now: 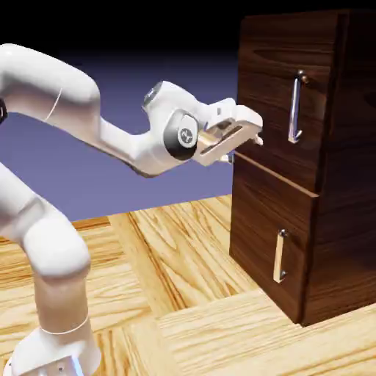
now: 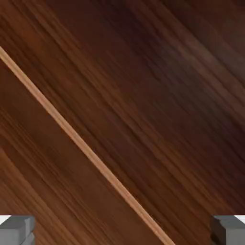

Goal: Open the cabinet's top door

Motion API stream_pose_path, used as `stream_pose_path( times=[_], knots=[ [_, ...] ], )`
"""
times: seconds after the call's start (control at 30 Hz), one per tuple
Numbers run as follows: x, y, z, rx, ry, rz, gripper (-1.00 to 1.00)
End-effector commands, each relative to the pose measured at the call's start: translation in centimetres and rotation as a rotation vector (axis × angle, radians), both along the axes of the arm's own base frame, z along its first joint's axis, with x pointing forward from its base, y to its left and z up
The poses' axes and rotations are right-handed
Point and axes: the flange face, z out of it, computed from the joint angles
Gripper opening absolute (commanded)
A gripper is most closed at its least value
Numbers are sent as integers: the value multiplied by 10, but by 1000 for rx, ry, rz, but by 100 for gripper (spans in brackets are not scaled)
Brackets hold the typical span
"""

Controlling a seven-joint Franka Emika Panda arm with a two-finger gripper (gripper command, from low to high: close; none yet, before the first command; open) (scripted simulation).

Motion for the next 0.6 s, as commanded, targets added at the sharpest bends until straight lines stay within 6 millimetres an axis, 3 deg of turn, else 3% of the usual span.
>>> stream_pose_path(
  times=[0.0, 0.57],
  knots=[
    [0, 1, 3, -41, -13, 25, 100],
    [-9, -5, 38, -768, -230, 361, 100]
  ],
)
